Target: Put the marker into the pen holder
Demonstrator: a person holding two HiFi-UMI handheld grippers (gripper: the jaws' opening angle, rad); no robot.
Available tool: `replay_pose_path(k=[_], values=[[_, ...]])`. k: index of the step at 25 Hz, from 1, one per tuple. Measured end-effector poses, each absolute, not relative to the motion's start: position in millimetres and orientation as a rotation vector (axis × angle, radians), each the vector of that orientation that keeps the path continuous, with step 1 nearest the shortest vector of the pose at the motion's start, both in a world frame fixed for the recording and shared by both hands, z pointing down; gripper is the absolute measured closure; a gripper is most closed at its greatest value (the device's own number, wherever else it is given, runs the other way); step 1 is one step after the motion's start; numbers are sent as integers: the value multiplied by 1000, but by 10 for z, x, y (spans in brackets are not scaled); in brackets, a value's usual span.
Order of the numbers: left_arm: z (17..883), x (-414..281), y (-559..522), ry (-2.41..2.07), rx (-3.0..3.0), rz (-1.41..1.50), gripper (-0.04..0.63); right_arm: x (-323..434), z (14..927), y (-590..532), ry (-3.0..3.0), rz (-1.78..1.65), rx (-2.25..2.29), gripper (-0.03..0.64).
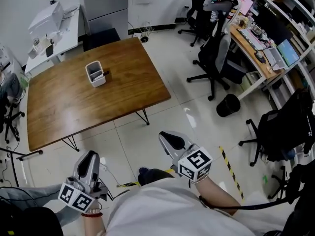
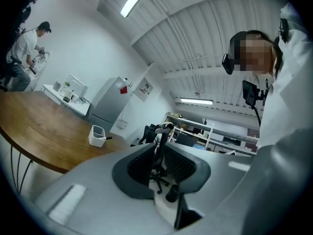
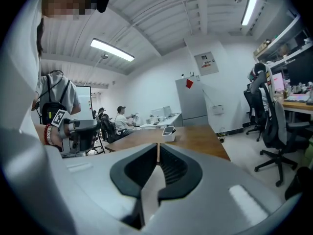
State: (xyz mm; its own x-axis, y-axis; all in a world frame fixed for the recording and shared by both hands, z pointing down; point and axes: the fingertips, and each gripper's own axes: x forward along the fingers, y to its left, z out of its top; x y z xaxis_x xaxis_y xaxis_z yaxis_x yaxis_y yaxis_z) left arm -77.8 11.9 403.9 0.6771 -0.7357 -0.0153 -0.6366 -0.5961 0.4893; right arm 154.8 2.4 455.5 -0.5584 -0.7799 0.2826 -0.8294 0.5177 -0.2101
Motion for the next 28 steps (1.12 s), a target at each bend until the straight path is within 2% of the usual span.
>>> replay_pose_path(k=[4,14,21,28], values=[[3958,-857,419,-1027,2459,-311,531,1459,4506,338,-2573,505,1426,617],[4182,-1898,1314,-1119,2386,-253,531,500,4480,1148,-2587,520,1346,617],[4319,-1988,1691,-1025,2400,-264,531,389,4610,1775,-2498,575,1395,617],[4114,-2009,1953,-1051,2509,-225,531,88,4327,1934,-2580,445,1341,617]])
